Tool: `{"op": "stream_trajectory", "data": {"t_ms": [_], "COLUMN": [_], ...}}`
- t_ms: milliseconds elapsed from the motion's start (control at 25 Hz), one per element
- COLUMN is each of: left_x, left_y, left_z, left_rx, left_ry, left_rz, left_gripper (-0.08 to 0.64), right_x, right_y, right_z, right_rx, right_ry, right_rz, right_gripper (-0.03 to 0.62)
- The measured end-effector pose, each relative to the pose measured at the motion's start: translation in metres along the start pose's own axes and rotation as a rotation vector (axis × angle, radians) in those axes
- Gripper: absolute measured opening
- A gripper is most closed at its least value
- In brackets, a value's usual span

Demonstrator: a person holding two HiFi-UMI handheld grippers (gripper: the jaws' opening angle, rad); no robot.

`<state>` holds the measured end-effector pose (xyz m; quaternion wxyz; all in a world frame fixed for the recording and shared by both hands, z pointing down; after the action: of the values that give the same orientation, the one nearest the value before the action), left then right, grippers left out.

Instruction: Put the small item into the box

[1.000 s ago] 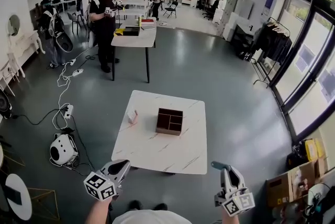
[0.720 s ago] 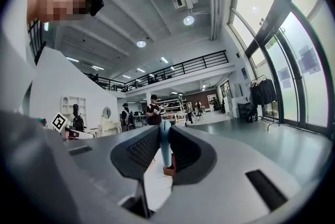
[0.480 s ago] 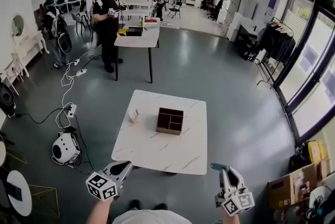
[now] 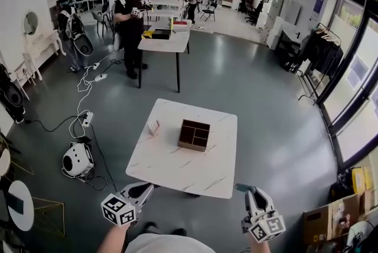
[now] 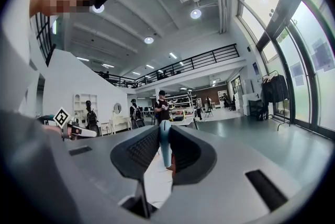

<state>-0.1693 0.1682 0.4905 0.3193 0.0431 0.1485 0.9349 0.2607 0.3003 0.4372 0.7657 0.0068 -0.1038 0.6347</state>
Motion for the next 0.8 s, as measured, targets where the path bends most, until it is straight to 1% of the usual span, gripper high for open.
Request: {"op": "stream_trajectory", "data": {"t_ms": [200,360,640,800], "left_x": [-0.007,-0.013,-0.03,-0.041], "left_y": [-0.011,-0.017,-0.019,-0.009], "left_z": [0.009,0.011,0.013,0.013], "left_rx": [0.006,0.011,0.021,0.024], "left_ry": [0.002,-0.001,-0.002,0.005], "left_rz": [-0.015,-0.021,-0.015,-0.006], "left_gripper": [0.014,0.014,0.014,0.014], "right_x": [-0.002,-0.002,-0.009,-0.021], "right_y": [-0.011,-0.02,-0.027,-0.028], "right_z": [0.005,0.004,0.009,0.019], "right_rx": [-0.002,-0.002,-0.016,-0.022], "right_ry": [0.015,0.024,0.045,0.072], "right_rz": [-0.027,-0.033,-0.046,-0.052], "right_gripper": [0.081,0.08,0.081,0.081]}}
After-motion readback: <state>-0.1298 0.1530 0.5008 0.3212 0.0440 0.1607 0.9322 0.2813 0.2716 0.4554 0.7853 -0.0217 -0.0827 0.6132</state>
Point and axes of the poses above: the fingertips, and each gripper's own axes: x backward along the fingers, y to its left, z out of its underside, the point moved 10 cm from there along x, backward along the fingers, and after that the axes turned 13 degrees about -y, right-handed, at the moved point
